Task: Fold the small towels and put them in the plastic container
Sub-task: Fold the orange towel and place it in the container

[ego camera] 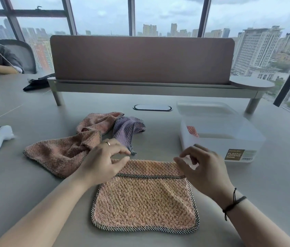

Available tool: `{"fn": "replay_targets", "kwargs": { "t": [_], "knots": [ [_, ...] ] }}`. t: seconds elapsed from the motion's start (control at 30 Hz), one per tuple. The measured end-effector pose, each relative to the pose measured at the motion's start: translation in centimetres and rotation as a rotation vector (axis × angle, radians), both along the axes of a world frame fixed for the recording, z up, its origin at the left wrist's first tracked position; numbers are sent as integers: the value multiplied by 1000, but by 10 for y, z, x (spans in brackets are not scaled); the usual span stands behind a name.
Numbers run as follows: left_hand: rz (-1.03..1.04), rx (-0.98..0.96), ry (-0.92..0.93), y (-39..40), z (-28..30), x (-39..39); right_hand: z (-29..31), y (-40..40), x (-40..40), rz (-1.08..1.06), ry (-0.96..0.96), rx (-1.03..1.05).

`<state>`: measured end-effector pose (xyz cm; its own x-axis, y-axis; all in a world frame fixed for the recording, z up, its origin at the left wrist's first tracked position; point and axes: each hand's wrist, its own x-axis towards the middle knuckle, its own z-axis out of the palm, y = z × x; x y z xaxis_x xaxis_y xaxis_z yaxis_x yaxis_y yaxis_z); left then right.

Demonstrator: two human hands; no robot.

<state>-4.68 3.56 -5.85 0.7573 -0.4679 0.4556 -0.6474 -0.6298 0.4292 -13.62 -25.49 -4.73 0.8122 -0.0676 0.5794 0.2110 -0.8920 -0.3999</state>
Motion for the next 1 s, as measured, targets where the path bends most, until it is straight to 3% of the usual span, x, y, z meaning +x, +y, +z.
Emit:
{"fn": "replay_targets", "kwargs": {
  "t": [0.1,0.2,0.3,0.57,0.63,0.87,1.0],
  "knots": [
    [-140,240,72,-21,-2,-14,-4,24,-2,131,-16,-160],
    [-209,481,144,-32,-7,-21,-14,37,-2,201,171,-277],
    [-213,567,165,-31,-7,-20,-16,31,-3,210,298,-263],
    [-224,551,182,-29,-12,-15,-11,-11,-11,-10,365,-173],
    [-224,529,181,-29,-12,-15,-12,-11,-11,7,398,-126],
    [-238,295,148,-23,-10,-17,-9,-14,-8,258,347,364],
    [-231,271,96,-18,-10,-19,-7,-14,-9,243,368,335]
  ]
}}
